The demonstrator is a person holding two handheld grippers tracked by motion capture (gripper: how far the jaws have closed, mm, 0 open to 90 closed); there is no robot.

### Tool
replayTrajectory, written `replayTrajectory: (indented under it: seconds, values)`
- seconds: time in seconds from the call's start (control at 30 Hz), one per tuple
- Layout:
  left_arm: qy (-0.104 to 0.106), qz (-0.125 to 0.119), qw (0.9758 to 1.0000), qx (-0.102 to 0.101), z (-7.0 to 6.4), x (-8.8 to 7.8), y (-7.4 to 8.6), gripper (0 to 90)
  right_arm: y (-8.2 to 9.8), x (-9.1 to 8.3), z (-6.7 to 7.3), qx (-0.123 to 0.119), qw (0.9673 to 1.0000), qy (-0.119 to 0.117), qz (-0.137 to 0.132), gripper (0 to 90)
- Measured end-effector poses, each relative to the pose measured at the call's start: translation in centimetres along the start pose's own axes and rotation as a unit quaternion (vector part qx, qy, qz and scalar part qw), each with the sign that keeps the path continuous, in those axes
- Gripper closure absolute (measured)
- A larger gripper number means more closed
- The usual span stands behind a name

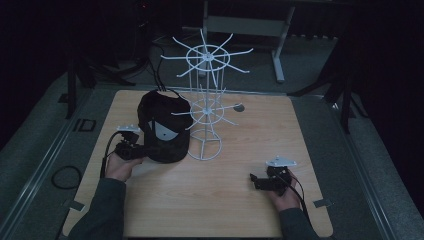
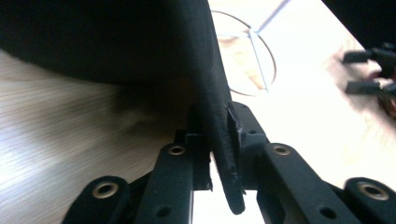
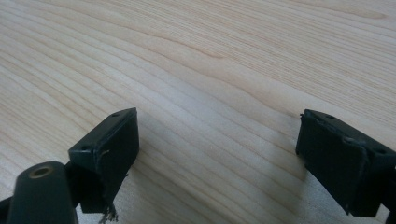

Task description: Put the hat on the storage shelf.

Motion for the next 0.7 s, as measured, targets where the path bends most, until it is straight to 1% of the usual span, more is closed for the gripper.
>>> replayTrajectory:
  seconds: [0.07, 0.13, 0.2, 0.23, 0.33, 0.37, 0.43, 0.53, 0.7]
  values:
    - [-0.002, -0.01, 0.9999, -0.014, 0.2, -0.5, 0.0, 83.9, 0.0, 0.0, 0.0, 0.0, 1.0, 0.0, 0.0, 13.1]
    - [-0.008, -0.019, 0.9996, -0.018, 0.4, -1.1, 0.0, 85.8, 0.0, 0.0, 0.0, 0.0, 1.0, 0.0, 0.0, 13.1]
    - [-0.021, -0.029, 0.9992, -0.016, 0.4, -1.6, -0.1, 86.6, 0.0, 0.0, 0.0, 0.0, 1.0, 0.0, 0.0, 13.1]
    - [-0.032, -0.033, 0.9989, -0.014, 0.3, -1.8, -0.1, 86.7, 0.0, 0.0, 0.0, 0.0, 1.0, 0.0, 0.0, 13.1]
    - [-0.052, -0.043, 0.9977, -0.012, 0.4, -2.4, -0.2, 86.8, 0.0, 0.0, 0.0, 0.0, 1.0, 0.0, 0.0, 13.1]
    - [-0.052, -0.043, 0.9977, -0.012, 0.4, -2.4, -0.2, 86.9, 0.0, 0.0, 0.0, 0.0, 1.0, 0.0, 0.0, 13.1]
    - [-0.058, -0.057, 0.9966, -0.01, 0.5, -2.9, -0.3, 86.9, 0.0, 0.0, 0.0, 0.0, 1.0, 0.0, 0.0, 13.1]
    - [-0.066, -0.063, 0.9958, 0.0, 0.4, -3.4, -0.4, 86.9, 0.0, 0.0, 0.0, 0.0, 1.0, 0.0, 0.0, 13.1]
    - [-0.072, -0.072, 0.9947, 0.004, 0.2, -3.9, -0.5, 86.9, 0.0, 0.0, 0.0, 0.0, 1.0, 0.0, 0.0, 13.1]
Point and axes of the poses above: each handheld gripper's, and its own axes: x roughly forward along the jaws, y roughly out of its underside, z roughly to its left, the point moved 6 cm from there along x, roughly forward along the jaws, and after that the axes turned 13 degrees about -x, right-handed, at the moved point
